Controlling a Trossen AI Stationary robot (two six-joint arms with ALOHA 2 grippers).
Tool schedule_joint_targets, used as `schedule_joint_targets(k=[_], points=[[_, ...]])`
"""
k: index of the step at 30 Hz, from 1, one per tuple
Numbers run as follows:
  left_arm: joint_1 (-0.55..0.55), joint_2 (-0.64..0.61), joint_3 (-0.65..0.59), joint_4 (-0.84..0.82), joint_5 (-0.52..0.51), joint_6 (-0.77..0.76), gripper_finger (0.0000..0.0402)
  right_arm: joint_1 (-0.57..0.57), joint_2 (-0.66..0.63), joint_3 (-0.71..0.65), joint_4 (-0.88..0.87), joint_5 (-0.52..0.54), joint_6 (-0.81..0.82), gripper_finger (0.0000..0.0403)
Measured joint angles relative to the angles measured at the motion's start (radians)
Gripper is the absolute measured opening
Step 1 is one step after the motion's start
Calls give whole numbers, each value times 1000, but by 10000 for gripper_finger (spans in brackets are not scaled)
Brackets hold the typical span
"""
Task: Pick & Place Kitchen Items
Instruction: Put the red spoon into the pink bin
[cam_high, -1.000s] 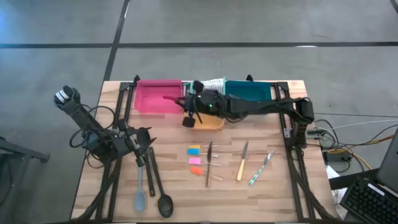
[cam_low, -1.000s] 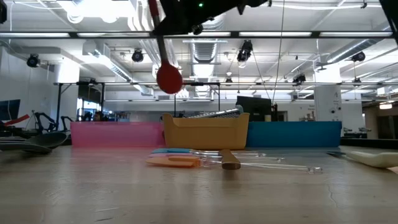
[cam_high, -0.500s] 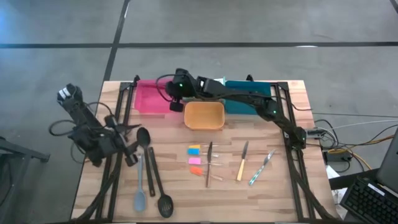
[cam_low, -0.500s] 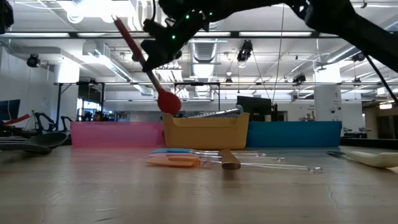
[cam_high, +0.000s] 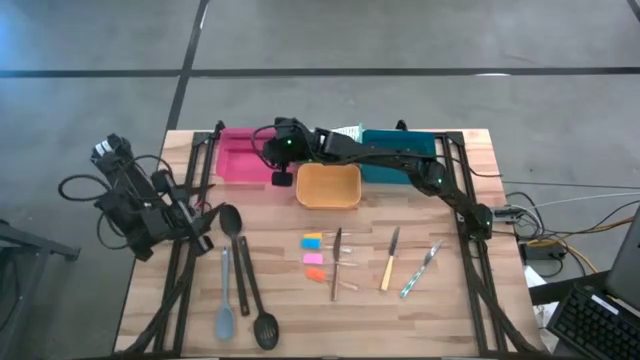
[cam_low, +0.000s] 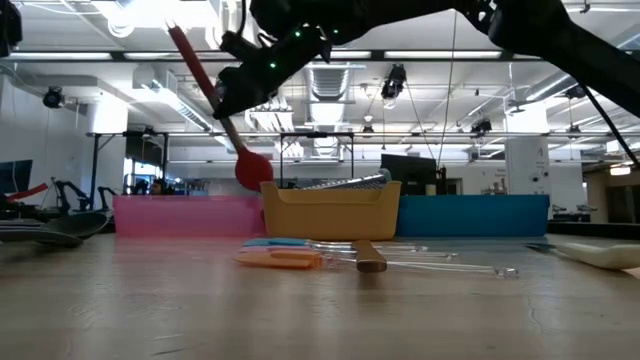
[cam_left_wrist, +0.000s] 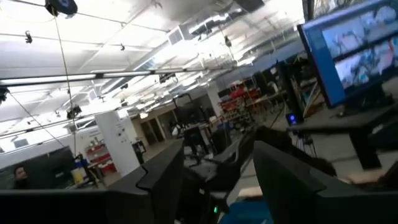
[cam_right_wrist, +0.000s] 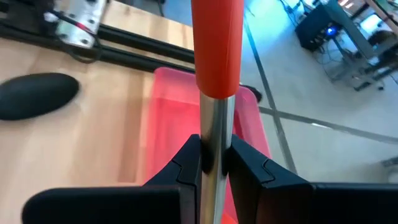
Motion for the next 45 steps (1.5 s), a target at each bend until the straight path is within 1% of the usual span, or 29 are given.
schedule_joint_targets(k=[4,9,15,19,20,24,26,28,31,33,36,38,40,42,45], points=[[9,3,-49,-3,-35,3,197,8,0,10,-11,-1,-10,41],[38,-7,-74,-3,-66,22,197,40,-37,14,-23,17,-48,41],[112,-17,-87,-29,-83,-18,197,70,-68,13,-124,76,-56,41],[167,-7,-126,-48,-85,-24,197,79,-96,11,-187,186,-60,41],[174,-5,-133,-48,-85,-24,197,80,-106,11,-193,197,-56,41],[204,-2,-143,-46,-86,-41,197,69,-152,6,-209,197,-29,41],[235,-2,-138,-71,-87,-46,197,67,-164,2,-234,201,-27,41],[277,-2,-112,-163,-88,-52,197,69,-167,-2,-271,203,-19,41],[348,14,-45,-388,-91,-92,197,72,-167,-20,-327,231,-15,41],[399,39,6,-535,-95,-138,197,70,-167,-48,-330,239,-13,41],[466,93,89,-758,-133,-253,197,67,-167,-87,-346,245,-12,41],[497,142,144,-936,-174,-336,197,70,-167,-110,-360,247,-18,41],[517,199,190,-1118,-192,-431,197,73,-167,-129,-381,249,-31,41],[521,252,234,-1283,-194,-531,197,75,-168,-152,-390,257,-42,41],[520,312,293,-1477,-175,-711,197,77,-182,-190,-395,300,-59,41]])
